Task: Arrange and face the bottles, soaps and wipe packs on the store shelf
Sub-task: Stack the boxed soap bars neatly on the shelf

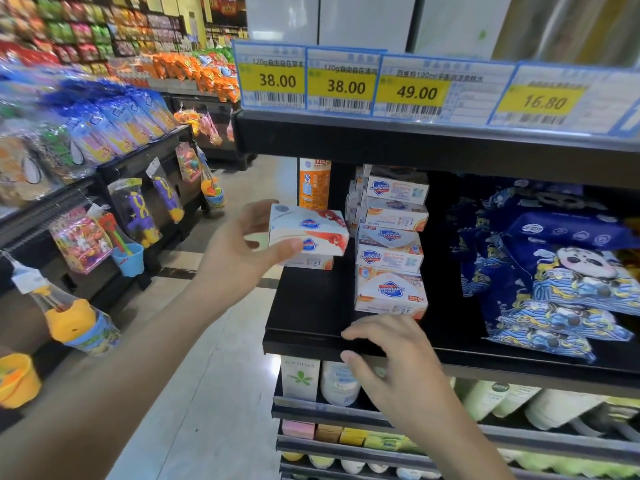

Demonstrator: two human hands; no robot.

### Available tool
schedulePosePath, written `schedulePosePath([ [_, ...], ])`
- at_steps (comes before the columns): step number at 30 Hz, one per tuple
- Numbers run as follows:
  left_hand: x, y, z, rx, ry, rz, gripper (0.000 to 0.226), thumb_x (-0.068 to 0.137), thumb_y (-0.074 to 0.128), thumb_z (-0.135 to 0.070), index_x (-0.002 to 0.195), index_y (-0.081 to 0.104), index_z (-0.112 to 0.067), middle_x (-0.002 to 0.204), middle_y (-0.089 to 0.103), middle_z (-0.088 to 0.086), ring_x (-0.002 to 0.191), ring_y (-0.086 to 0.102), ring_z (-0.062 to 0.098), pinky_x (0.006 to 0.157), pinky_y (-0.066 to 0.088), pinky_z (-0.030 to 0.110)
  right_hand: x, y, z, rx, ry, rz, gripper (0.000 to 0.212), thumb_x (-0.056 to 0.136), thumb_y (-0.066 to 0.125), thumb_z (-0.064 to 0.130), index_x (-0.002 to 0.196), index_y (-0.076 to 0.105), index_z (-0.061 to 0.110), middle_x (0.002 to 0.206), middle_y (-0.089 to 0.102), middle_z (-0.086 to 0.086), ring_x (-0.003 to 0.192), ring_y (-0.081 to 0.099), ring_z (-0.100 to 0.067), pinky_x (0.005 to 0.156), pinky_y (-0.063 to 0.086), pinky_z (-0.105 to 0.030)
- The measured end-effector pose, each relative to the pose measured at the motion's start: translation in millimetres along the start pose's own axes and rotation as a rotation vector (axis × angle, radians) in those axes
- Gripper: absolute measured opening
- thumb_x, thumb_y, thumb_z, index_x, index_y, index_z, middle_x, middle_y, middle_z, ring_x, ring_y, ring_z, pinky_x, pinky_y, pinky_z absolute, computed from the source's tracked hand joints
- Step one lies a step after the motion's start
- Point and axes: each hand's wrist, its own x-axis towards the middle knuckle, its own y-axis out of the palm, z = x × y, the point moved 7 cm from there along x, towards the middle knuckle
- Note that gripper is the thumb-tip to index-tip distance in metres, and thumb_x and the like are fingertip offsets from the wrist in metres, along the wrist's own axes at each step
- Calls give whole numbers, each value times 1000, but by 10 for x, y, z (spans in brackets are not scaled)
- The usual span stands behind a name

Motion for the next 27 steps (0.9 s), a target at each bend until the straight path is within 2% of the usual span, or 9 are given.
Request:
schedulePosePath([
  [4,277,41,86,4,16,-29,74,79,83,-44,144,50,-30,141,61,-10,129,55,8,109,50,47,56,35,-65,21,13,2,21,89,70,44,110,71,42,111,58,33,119,45,0,105,41,-33],
  [8,440,177,191,6,-5,2,75,83,82,-35,149,47,-26,145,59,-6,131,51,7,109,45,38,60,41,-106,68,17,10,18,89,71,43,107,71,43,112,58,33,121,46,-5,105,40,-31],
  [13,457,293,200,-39,-38,49,67,93,73,-31,153,44,-24,142,58,-10,119,49,6,109,38,35,34,38,-95,66,11,15,17,89,72,42,106,71,43,114,56,35,124,45,-4,108,37,-29],
  [15,469,314,176,-48,-36,61,63,95,69,-30,152,44,-25,134,57,-13,115,50,6,103,42,33,29,43,-87,53,11,22,17,90,71,43,106,71,43,115,55,35,125,43,-3,108,36,-27],
  [18,497,330,138,-47,-34,81,58,97,66,-27,151,43,-27,128,54,-15,111,52,5,79,51,22,25,57,-90,33,16,34,18,90,68,47,107,70,44,116,53,36,125,42,-2,107,34,-24],
  [21,498,349,163,-70,-53,112,46,97,66,-27,137,45,-37,125,58,-16,98,63,-3,67,53,15,23,57,-79,46,18,23,23,87,62,53,107,70,45,116,53,37,124,44,-2,105,34,-22],
  [23,489,354,189,-82,-64,124,46,95,68,-28,133,43,-40,123,60,-20,101,62,-8,75,54,15,19,63,-76,52,18,29,24,87,61,54,108,70,45,116,53,37,124,44,-1,105,35,-23],
  [24,473,343,199,-83,-69,119,52,94,70,-28,137,42,-39,127,58,-22,106,59,-8,85,53,18,19,59,-79,58,19,30,23,87,62,52,108,70,45,117,53,37,124,44,-1,106,35,-23],
  [27,390,255,230,-79,-105,19,84,89,77,-31,159,30,-27,158,42,-9,142,44,10,115,38,36,14,9,-93,166,60,-11,17,90,70,39,106,71,42,117,58,31,126,49,-6,106,39,-25],
])
